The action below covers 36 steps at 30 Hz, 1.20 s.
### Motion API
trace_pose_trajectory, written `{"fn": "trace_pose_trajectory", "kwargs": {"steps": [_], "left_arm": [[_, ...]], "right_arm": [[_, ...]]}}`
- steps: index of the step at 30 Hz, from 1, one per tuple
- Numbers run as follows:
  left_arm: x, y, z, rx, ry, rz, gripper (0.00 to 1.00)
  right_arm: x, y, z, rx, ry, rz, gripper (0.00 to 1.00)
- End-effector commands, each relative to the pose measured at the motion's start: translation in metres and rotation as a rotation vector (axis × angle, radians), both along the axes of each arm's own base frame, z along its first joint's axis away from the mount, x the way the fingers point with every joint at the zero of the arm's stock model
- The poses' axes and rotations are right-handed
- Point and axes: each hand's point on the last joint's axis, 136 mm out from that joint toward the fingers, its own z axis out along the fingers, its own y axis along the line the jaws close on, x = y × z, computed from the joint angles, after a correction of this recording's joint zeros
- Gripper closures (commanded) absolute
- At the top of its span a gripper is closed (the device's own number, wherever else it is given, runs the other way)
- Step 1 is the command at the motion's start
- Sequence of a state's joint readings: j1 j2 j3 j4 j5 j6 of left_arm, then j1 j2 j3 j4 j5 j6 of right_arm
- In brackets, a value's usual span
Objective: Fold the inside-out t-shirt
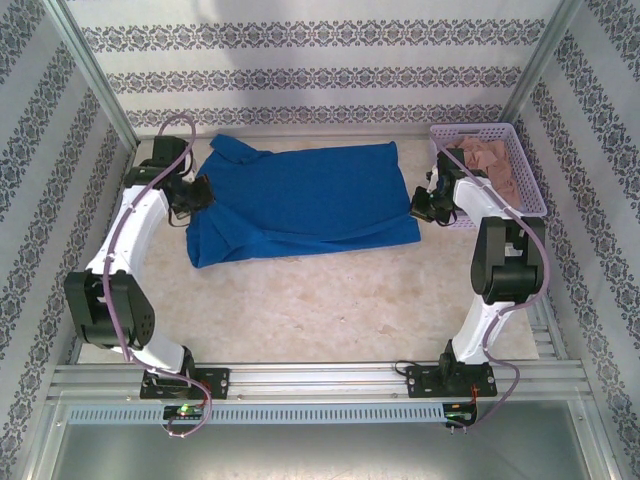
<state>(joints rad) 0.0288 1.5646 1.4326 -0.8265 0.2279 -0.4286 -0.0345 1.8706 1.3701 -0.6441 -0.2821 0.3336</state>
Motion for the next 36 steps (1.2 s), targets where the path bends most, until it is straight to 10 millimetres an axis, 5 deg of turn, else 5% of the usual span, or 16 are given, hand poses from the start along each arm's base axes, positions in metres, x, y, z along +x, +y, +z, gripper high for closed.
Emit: {"fn": "trace_pose_trajectory", "kwargs": {"steps": [1, 9, 36], "left_arm": [[0.018, 0.012, 0.012, 0.021, -0.053, 0.010, 1.00], [0.028, 0.028, 0.000, 0.024, -0.023, 0.044, 1.00], [0.075, 0.027, -0.018, -0.032, 0.018, 0.043, 1.00]], "right_arm": [[0.007, 0.006, 0.004, -0.002, -0.006, 0.032, 0.98], [0.021, 0.008, 0.000, 0.011, -0.009, 0.029, 0.98], [0.036, 0.008, -0.010, -0.023, 0.003, 0.040, 0.98]]}}
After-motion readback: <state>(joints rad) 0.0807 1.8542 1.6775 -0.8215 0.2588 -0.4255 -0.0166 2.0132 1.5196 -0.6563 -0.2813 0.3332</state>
